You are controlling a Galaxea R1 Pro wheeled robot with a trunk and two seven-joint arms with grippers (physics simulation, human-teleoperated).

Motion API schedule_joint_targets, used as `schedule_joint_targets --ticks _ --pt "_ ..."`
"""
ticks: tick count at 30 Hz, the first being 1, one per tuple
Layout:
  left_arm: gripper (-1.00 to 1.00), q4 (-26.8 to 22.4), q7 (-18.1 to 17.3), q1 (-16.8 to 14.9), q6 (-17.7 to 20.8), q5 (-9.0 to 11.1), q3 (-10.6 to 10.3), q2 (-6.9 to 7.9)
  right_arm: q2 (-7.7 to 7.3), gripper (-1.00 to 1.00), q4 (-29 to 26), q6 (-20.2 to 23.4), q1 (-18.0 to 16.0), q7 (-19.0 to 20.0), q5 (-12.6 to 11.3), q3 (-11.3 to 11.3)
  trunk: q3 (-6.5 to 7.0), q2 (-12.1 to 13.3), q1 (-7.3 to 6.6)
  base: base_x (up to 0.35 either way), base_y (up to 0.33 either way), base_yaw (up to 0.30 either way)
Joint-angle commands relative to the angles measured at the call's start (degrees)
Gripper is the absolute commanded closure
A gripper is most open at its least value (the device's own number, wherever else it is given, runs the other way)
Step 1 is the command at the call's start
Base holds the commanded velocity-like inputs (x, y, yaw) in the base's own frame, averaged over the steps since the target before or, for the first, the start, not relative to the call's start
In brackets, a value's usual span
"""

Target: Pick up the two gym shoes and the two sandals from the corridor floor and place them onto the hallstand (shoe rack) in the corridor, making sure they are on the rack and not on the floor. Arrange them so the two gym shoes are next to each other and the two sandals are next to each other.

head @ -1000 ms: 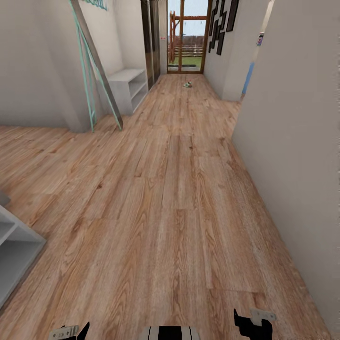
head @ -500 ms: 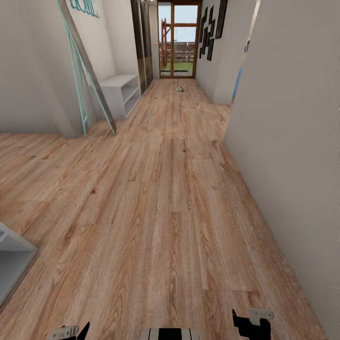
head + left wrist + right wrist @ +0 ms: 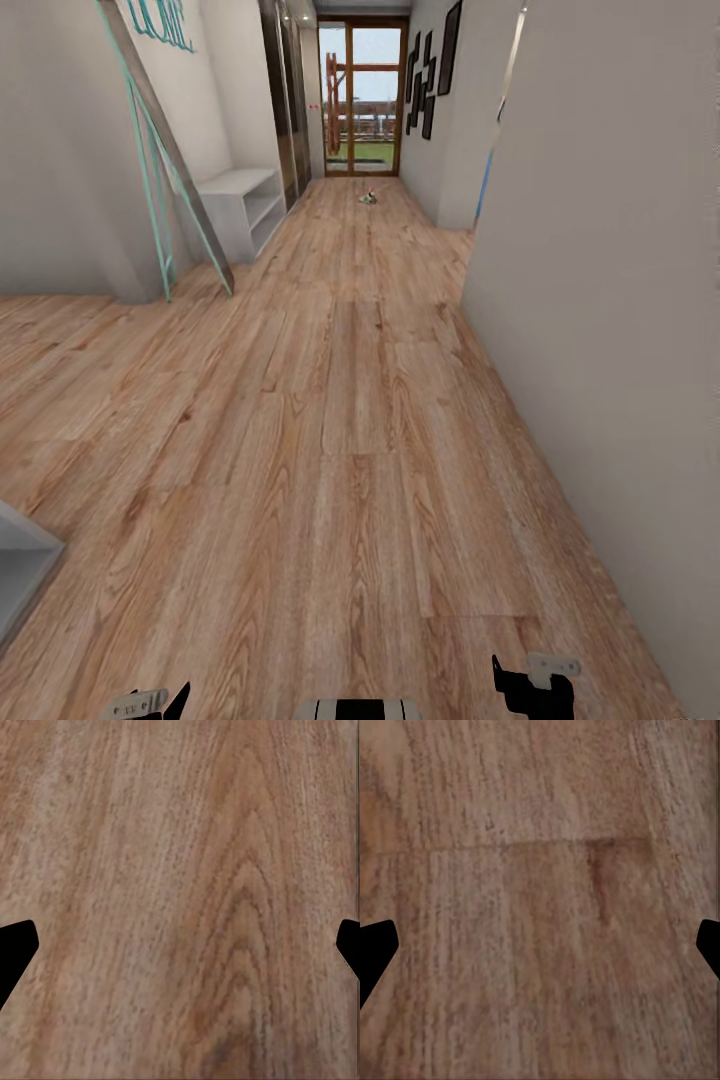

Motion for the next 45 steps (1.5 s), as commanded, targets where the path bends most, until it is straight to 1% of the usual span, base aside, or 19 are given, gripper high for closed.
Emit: schedule_joint_targets --ticks 1,21,35,45 --pt "-1.00 0.1 -0.6 0.0 0.1 0.6 0.1 0.01 0.01 -1.00 0.1 -0.2 0.0 -0.2 0.4 -0.4 0.05 0.0 -0.01 0.000 0.000 -0.093" --pt "-1.00 0.0 -0.5 0.0 0.1 0.5 -0.1 0.01 0.02 -1.00 0.1 -0.2 0.0 -0.2 0.4 -0.4 1.83 0.0 -0.01 0.019 0.000 -0.091" --pt "-1.00 0.0 -0.5 0.0 0.1 0.6 0.0 0.01 0.03 -1.00 0.1 -0.3 0.0 -0.2 0.4 -0.4 3.08 0.0 -0.01 0.279 0.000 -0.062" --pt "-1.00 0.0 -0.5 0.0 0.1 0.6 0.0 0.01 0.03 -1.00 0.1 -1.6 0.2 -0.2 0.5 -0.4 3.97 0.0 -0.01 0.328 0.000 -0.003"
